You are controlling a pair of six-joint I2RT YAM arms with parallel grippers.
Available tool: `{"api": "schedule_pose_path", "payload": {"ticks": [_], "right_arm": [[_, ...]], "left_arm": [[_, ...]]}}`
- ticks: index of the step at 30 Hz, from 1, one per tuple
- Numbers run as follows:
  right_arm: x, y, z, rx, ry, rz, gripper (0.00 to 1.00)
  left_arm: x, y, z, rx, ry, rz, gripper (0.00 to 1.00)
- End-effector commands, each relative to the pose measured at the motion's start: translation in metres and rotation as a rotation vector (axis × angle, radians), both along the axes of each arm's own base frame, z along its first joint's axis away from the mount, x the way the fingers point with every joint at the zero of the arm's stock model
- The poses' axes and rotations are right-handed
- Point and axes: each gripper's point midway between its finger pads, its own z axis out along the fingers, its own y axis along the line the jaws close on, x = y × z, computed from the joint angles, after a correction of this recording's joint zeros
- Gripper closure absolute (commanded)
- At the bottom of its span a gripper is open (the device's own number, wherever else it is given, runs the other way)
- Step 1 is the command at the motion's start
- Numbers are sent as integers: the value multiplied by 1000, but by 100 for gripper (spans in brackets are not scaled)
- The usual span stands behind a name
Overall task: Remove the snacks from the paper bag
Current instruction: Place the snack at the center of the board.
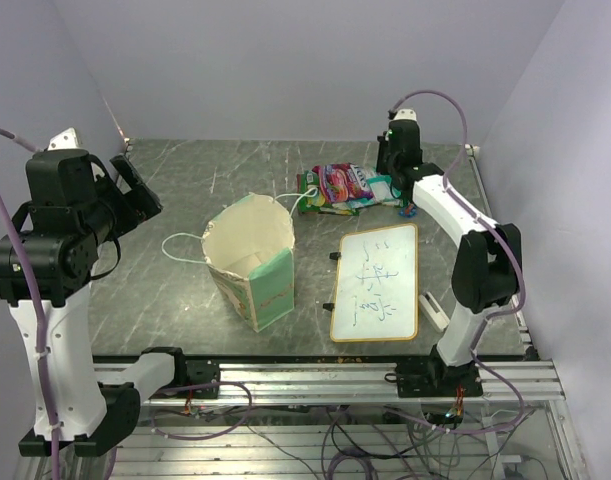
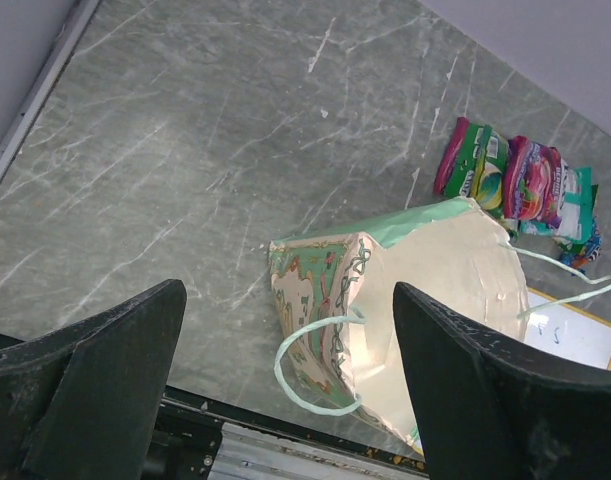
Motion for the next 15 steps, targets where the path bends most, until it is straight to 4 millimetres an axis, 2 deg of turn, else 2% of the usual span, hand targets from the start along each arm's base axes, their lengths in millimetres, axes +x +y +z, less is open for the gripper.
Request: {"api": "schedule_pose_path", "payload": {"ticks": [1, 6, 15], "right_arm": [[-1, 3, -23, 50, 96, -41, 100], [1, 6, -45, 51, 169, -48, 100], [11, 16, -60, 78, 183, -24, 100]], "left_arm": [[-3, 6, 5, 40, -3, 5, 5], [-3, 5, 5, 39, -2, -1, 6], [-1, 2, 0, 23, 9, -13, 6]]}}
